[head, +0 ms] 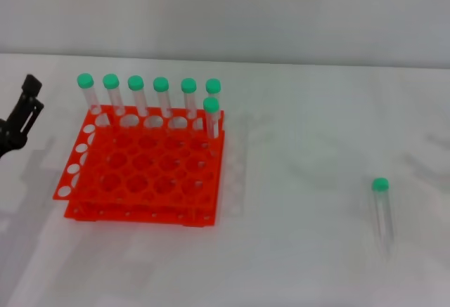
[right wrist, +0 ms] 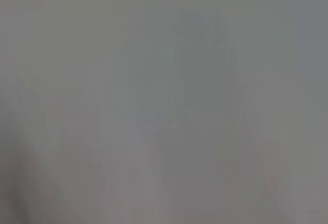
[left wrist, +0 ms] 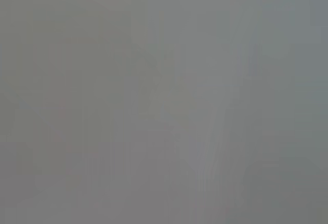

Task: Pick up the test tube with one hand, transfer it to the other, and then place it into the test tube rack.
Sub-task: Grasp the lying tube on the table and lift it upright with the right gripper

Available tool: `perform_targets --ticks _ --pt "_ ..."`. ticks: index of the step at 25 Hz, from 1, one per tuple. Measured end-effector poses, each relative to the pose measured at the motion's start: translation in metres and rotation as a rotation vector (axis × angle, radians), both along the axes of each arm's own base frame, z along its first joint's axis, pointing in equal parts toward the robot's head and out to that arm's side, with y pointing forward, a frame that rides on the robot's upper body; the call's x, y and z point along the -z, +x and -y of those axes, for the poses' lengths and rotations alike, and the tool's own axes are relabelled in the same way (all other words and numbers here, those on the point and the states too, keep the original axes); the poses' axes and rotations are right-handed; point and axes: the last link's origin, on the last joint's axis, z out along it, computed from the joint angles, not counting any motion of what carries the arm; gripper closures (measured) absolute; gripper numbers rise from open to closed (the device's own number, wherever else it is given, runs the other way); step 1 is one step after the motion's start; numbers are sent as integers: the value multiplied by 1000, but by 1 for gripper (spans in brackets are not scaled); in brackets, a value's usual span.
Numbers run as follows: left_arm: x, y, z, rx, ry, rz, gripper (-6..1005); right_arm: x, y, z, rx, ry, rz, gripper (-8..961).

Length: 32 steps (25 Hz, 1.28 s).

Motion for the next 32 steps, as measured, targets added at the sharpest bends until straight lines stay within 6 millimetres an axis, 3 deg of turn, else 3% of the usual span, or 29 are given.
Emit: perform_targets --ticks 8,10,16,21,32 --pt "-1 -5 -9 -40 -29 -29 197 -8 -78 -21 -78 -201 106 97" --pt "-1 -4 -11 -39 -27 -27 197 -12 -104 -29 -5 -241 245 97" --pt "-10 -3 -18 -38 -2 -35 198 -13 -140 -32 292 -172 605 98" --pt "-15 -5 -19 -46 19 -31 199 -4 -146 -27 413 -182 697 98" --pt "-28 1 -27 -18 63 -40 201 38 -126 -22 543 -318 846 99"
